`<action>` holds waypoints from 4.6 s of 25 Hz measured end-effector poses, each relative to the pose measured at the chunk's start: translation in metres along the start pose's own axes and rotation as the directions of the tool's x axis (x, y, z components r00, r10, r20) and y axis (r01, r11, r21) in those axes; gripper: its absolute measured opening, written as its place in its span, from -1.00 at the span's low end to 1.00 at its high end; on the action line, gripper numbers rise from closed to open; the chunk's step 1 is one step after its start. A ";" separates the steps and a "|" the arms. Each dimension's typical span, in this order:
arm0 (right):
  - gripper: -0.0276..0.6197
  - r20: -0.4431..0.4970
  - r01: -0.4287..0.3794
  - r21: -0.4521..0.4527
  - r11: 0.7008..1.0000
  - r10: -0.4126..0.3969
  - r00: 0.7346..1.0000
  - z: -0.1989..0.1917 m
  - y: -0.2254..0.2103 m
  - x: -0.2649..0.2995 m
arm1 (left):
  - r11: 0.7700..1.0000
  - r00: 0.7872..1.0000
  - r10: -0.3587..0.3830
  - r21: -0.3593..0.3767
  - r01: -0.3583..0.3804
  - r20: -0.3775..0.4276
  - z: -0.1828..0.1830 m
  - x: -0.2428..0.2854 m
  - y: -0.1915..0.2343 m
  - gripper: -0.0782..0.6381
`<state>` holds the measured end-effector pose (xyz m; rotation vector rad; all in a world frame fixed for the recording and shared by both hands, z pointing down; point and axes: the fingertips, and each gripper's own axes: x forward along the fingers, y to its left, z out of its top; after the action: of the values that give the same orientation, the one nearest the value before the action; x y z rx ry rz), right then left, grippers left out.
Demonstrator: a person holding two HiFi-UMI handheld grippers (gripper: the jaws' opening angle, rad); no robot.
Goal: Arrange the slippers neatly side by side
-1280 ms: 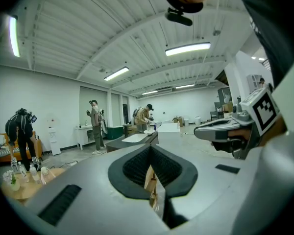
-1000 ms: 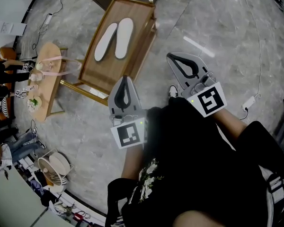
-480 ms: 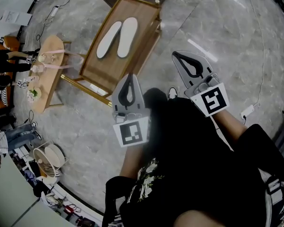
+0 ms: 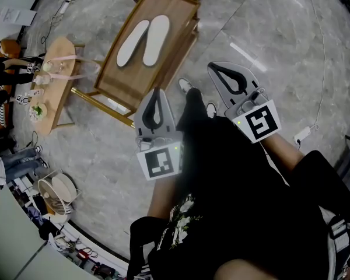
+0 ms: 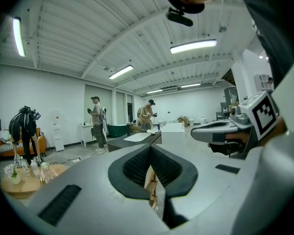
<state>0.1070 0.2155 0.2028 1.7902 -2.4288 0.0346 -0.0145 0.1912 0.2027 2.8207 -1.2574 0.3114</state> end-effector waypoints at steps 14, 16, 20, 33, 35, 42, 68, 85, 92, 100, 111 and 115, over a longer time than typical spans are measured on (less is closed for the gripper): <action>-0.92 -0.056 0.003 -0.006 1.000 -0.003 0.998 -0.008 -0.036 0.041 | 1.000 0.999 -0.016 -0.024 0.016 -0.033 -0.004 0.055 0.023 -0.79; -0.92 -0.063 -0.006 0.000 1.000 0.006 0.998 -0.011 -0.040 0.051 | 1.000 0.999 -0.009 -0.023 0.008 -0.046 -0.005 0.062 0.030 -0.78; -0.92 -0.067 -0.029 0.014 0.999 0.030 0.997 -0.014 -0.045 0.077 | 1.000 0.998 0.013 -0.024 -0.015 -0.064 -0.007 0.076 0.049 -0.78; -0.92 -0.084 -0.147 -0.089 0.985 0.140 0.987 0.010 -0.058 0.166 | 0.991 0.995 0.092 -0.093 -0.095 -0.038 -0.009 0.125 0.113 -0.78; -0.92 -0.085 -0.166 -0.096 0.981 0.158 0.984 0.013 -0.054 0.178 | 0.988 0.993 0.113 -0.104 -0.117 -0.043 -0.013 0.126 0.125 -0.79; -0.92 -0.086 -0.217 -0.132 0.967 0.207 0.975 0.020 -0.050 0.216 | 0.985 0.990 0.128 -0.111 -0.133 -0.051 -0.021 0.142 0.150 -0.79; -0.92 -0.153 -0.750 -0.121 0.650 0.735 0.661 0.000 -0.026 0.335 | 0.767 0.777 0.591 -0.147 -0.625 -0.217 -0.021 0.168 0.202 -0.78; -0.92 -0.206 -0.847 -0.115 0.519 0.822 0.532 -0.053 0.005 0.337 | 0.700 0.717 0.601 -0.201 -0.686 -0.354 -0.084 0.165 0.201 -0.78; -0.89 -0.263 -0.839 -0.088 0.537 0.800 0.540 -0.093 0.015 0.334 | 0.674 0.716 0.562 -0.272 -0.687 -0.415 -0.133 0.158 0.187 -0.79; -0.68 -0.318 -0.844 -0.108 0.525 0.786 0.530 -0.130 0.018 0.336 | 0.657 0.721 0.535 -0.320 -0.682 -0.440 -0.167 0.163 0.173 -0.79; -0.58 -0.437 -0.878 -0.304 0.370 0.765 0.473 -0.194 0.050 0.340 | 0.646 0.737 0.504 -0.370 -0.667 -0.450 -0.196 0.165 0.179 -0.79; -0.56 -0.494 -0.890 -0.373 0.260 0.756 0.428 -0.220 0.060 0.338 | 0.648 0.738 0.489 -0.373 -0.664 -0.465 -0.203 0.161 0.179 -0.79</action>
<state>-0.0294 -0.0680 0.4628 0.0651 -2.4754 -0.3768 -0.0758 -0.0232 0.4248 1.7552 -1.8068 0.3610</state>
